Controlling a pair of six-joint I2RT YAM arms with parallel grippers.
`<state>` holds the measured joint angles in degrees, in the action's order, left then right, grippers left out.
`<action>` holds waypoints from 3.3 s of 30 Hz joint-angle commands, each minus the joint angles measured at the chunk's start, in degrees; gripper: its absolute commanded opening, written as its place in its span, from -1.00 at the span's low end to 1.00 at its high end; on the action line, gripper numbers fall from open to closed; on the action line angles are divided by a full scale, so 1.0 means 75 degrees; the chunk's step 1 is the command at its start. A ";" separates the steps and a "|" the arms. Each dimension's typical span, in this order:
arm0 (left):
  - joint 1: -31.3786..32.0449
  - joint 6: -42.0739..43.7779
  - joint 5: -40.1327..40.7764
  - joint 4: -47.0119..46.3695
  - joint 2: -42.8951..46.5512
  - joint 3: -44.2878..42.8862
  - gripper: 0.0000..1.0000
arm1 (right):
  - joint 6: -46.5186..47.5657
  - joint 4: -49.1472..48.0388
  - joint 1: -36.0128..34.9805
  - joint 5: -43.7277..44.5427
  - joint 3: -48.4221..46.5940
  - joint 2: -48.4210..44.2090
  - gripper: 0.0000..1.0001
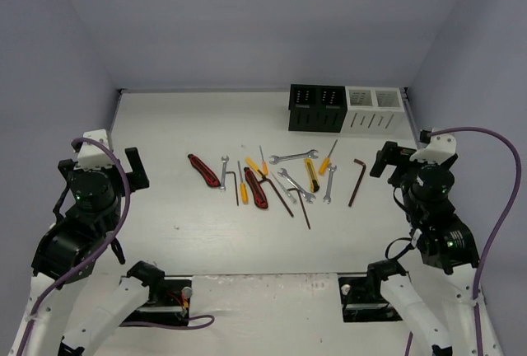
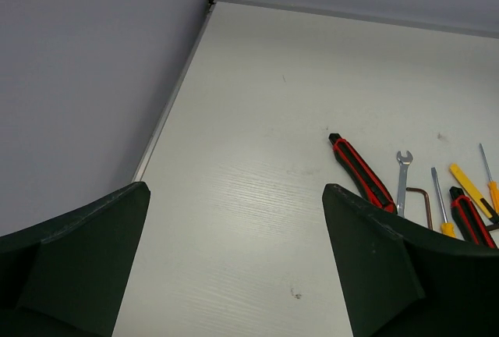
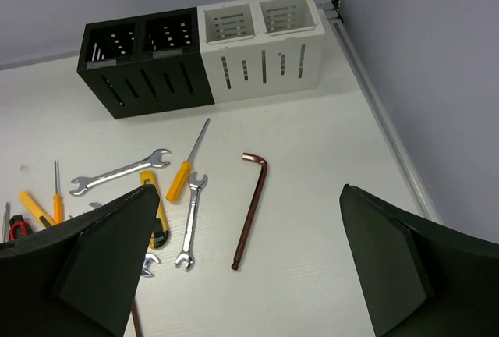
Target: Sort the tools into containers
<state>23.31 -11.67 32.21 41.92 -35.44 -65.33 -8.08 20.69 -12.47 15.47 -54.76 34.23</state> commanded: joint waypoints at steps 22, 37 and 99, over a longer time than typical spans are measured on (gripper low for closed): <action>0.0021 0.0428 -0.0840 -0.0230 -0.1176 -0.0447 0.82 | -0.3666 0.0300 0.0326 0.0422 -0.1314 0.6889 0.82; 0.0033 0.0366 -0.1336 -0.0281 -0.1039 -0.0139 0.82 | -0.3709 0.0184 0.1315 0.0072 -0.2268 0.9472 0.46; 0.0021 0.0128 -0.0682 -0.1289 -0.1164 0.0166 0.82 | 0.1352 -0.7052 0.2513 0.0928 -0.5820 0.9552 -1.00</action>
<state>23.31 -10.57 26.00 35.68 -43.81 -63.79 2.19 -20.38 4.97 25.08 -91.95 106.39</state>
